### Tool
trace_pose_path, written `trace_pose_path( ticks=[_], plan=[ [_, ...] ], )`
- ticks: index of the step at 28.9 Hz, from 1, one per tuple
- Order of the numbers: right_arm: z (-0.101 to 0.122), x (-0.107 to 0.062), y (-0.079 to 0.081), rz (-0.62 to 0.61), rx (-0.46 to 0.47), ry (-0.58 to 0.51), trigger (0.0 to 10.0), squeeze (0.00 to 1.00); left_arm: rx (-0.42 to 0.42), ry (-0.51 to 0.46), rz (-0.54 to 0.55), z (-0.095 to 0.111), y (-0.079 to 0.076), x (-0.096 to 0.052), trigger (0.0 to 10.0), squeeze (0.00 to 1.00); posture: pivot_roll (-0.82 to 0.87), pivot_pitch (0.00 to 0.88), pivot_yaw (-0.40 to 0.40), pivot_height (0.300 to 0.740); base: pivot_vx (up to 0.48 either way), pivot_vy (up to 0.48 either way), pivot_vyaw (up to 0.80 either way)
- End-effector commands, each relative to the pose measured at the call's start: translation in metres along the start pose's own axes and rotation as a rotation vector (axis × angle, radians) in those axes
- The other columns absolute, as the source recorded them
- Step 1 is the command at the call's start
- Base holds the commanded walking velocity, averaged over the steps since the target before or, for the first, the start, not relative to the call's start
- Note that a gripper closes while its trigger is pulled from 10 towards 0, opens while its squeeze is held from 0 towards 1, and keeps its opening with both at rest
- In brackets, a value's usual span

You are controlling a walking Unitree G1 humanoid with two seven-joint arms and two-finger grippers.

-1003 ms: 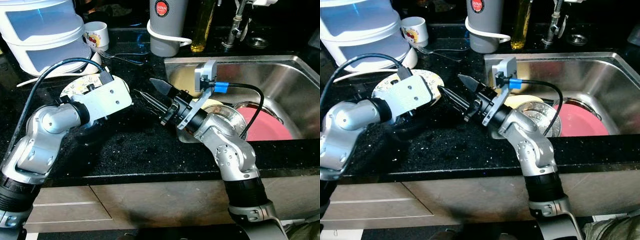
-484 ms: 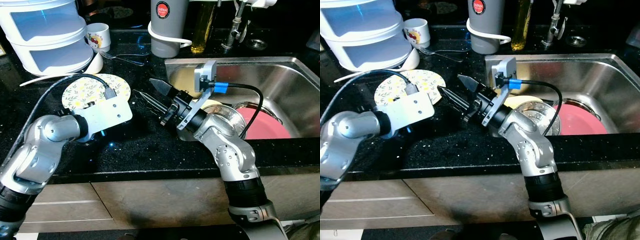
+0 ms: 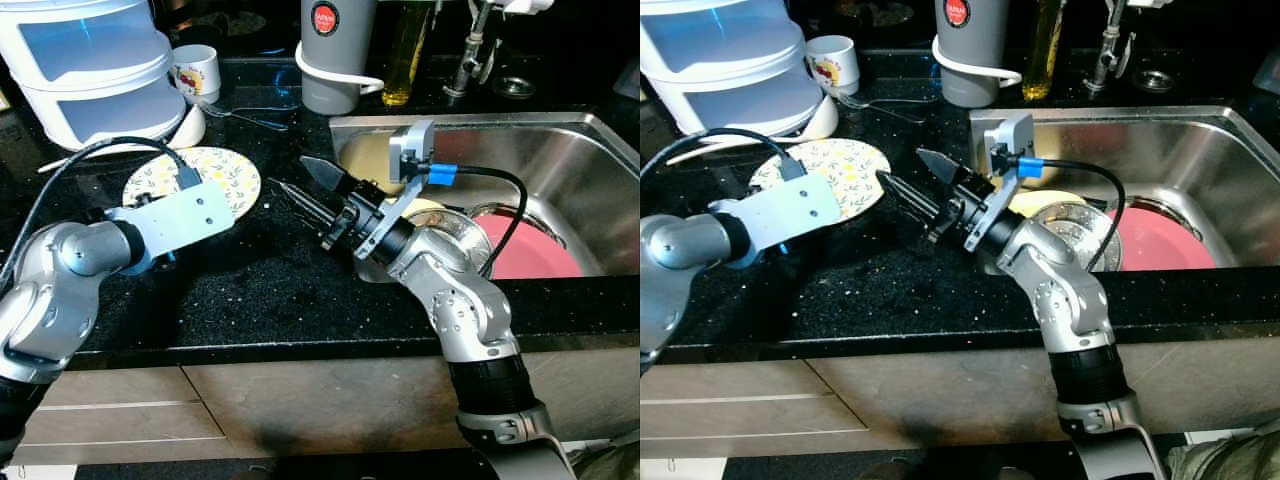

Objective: Kitchen organization

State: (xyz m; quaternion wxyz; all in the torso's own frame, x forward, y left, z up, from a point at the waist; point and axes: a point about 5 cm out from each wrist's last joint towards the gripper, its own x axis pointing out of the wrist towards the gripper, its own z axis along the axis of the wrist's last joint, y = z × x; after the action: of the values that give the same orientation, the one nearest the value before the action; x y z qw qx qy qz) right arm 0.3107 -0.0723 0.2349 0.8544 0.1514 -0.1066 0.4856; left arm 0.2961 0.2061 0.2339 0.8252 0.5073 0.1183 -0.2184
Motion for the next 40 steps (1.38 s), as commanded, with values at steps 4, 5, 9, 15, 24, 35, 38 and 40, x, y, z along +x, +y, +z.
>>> trace_pose_path(
  ticks=[4, 5, 9, 15, 24, 35, 38, 40],
  plan=[
    [0.004, -0.002, 0.000, -0.007, -0.011, -0.011, 10.0, 0.00, 0.011, 0.093, 0.027, -0.019, 0.005, 0.000, 3.1, 0.00, 0.07, 0.060, -0.029, 0.732, 0.000, 0.000, 0.00],
    [0.004, -0.002, 0.000, -0.007, -0.010, -0.011, 10.0, 0.00, 0.013, 0.097, 0.025, -0.020, 0.005, 0.000, 0.0, 0.00, 0.07, 0.060, -0.029, 0.732, 0.000, 0.000, 0.00],
    [0.004, -0.002, 0.001, -0.002, -0.008, -0.010, 10.0, 0.00, 0.010, 0.104, 0.008, -0.023, 0.002, 0.001, 0.0, 0.00, 0.07, 0.060, -0.029, 0.732, 0.000, 0.000, 0.00],
    [0.000, -0.005, 0.007, 0.060, -0.006, 0.025, 10.0, 0.00, 0.007, 0.104, -0.001, -0.023, 0.000, 0.001, 0.0, 0.00, 0.07, 0.061, -0.030, 0.732, 0.000, 0.000, 0.00],
    [-0.013, -0.011, 0.020, 0.183, -0.033, 0.141, 10.0, 0.00, 0.005, 0.089, -0.009, -0.021, -0.002, 0.002, 0.0, 0.00, 0.07, 0.064, -0.033, 0.732, 0.000, 0.000, 0.00],
    [-0.012, -0.013, 0.015, 0.154, -0.014, 0.134, 10.0, 0.00, -0.006, -0.030, -0.017, 0.001, -0.005, 0.005, 0.0, 0.00, 0.07, 0.059, -0.033, 0.732, 0.000, 0.000, 0.00],
    [-0.005, -0.012, 0.009, 0.115, 0.031, 0.074, 10.0, 0.00, -0.012, -0.122, -0.012, 0.019, -0.004, 0.005, 0.0, 0.00, 0.07, 0.058, -0.031, 0.732, 0.000, 0.000, 0.00],
    [0.001, -0.013, 0.006, 0.104, 0.057, 0.037, 10.0, 0.00, -0.015, -0.176, -0.017, 0.030, -0.005, 0.004, 0.0, 0.00, 0.07, 0.057, -0.031, 0.732, 0.000, 0.000, 0.00]
  ],
)
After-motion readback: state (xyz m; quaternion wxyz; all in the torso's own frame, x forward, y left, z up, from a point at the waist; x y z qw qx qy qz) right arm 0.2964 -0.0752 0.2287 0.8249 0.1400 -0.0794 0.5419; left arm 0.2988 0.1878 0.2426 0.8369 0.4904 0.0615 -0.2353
